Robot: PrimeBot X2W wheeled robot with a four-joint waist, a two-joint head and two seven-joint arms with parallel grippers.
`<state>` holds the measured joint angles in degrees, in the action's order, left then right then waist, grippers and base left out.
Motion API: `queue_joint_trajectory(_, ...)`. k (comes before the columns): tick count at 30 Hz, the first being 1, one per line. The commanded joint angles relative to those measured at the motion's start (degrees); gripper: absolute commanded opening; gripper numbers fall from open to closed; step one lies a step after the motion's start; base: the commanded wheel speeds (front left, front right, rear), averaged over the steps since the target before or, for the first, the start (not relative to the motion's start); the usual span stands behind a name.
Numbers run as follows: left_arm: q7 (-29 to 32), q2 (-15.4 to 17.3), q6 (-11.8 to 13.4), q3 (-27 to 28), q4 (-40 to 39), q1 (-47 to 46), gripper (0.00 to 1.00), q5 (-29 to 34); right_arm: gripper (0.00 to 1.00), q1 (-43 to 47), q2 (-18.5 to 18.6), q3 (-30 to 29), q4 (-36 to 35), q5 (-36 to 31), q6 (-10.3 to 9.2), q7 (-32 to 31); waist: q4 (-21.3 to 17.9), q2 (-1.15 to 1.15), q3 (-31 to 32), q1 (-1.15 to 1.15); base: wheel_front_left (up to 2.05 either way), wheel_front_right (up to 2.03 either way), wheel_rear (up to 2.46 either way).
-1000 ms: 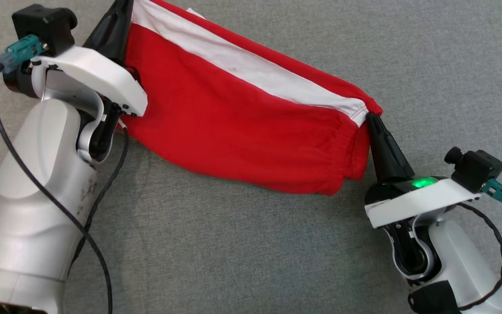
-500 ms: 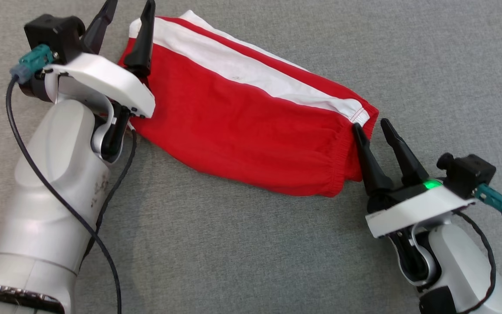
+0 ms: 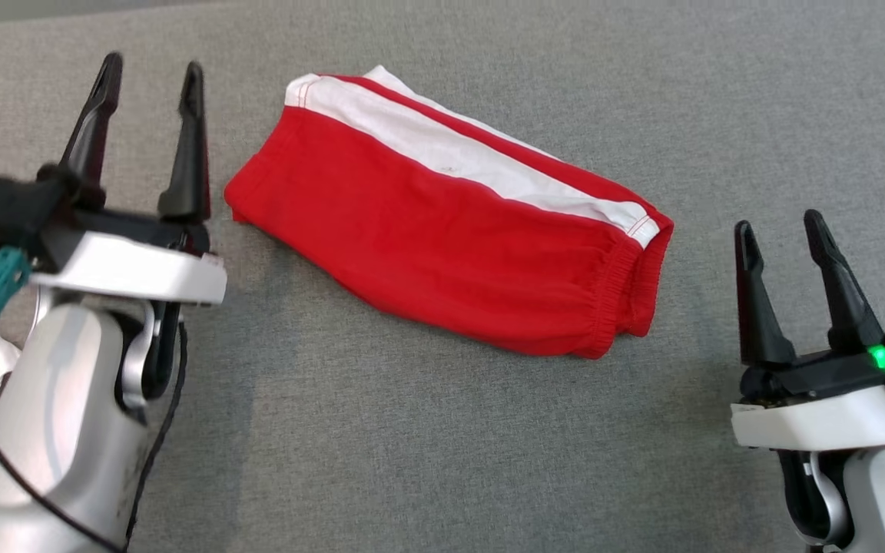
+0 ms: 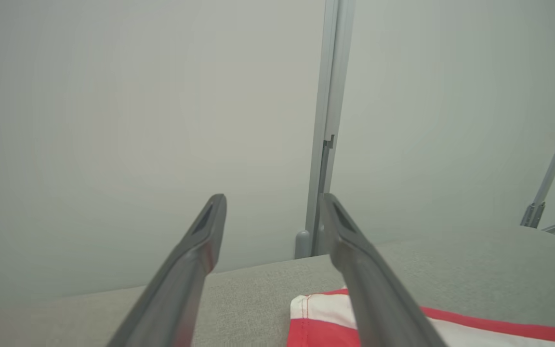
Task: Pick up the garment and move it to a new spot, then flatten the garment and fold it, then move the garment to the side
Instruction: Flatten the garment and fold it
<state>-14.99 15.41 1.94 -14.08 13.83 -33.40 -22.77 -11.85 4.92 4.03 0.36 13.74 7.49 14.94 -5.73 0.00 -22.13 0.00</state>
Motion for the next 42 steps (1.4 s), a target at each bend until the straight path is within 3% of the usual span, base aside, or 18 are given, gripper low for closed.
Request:
queue_joint_trajectory(1, -0.21, 0.19, 0.74, 0.57, -1.48, 1.97, 1.0, 0.26, 1.0, 0.68, -0.25, -0.7, -0.83, -0.58, 0.01, 0.34, 0.11, 0.0, 0.83, 0.0, 0.0, 0.0, 0.0)
queue_joint_trajectory(10, 0.63, 1.45, 3.32, 3.1, -8.86, 13.94, 1.0, -1.19, 1.0, 3.36, -1.52, -3.66, -2.3, -1.68, 0.01, 0.33, -0.31, 0.0, 2.3, 0.0, 0.0, 0.0, 0.0)
queue_joint_trajectory(25, 3.09, 2.44, 2.57, 2.69, -9.63, 14.5, 1.0, -3.25, 1.0, 3.5, -1.88, -4.61, -2.1, -1.01, 0.01, 0.33, -0.55, 0.0, 2.11, 0.0, 0.0, 0.0, 0.0)
queue_joint_trajectory(34, 7.98, 2.4, -1.92, -0.52, -6.82, 6.44, 1.0, -4.8, 1.0, 2.23, -1.89, -4.31, -2.63, -0.62, 0.01, 0.33, -0.48, 0.0, -0.12, 0.0, 0.0, 0.0, 0.0)
queue_joint_trajectory(42, 14.73, 1.59, -6.64, -2.66, 8.14, -2.55, 1.0, -8.88, 1.0, 0.32, -1.83, -1.7, -1.8, 0.46, 0.01, 0.34, -3.04, 0.0, -2.77, 0.0, 0.0, 0.0, 0.0)
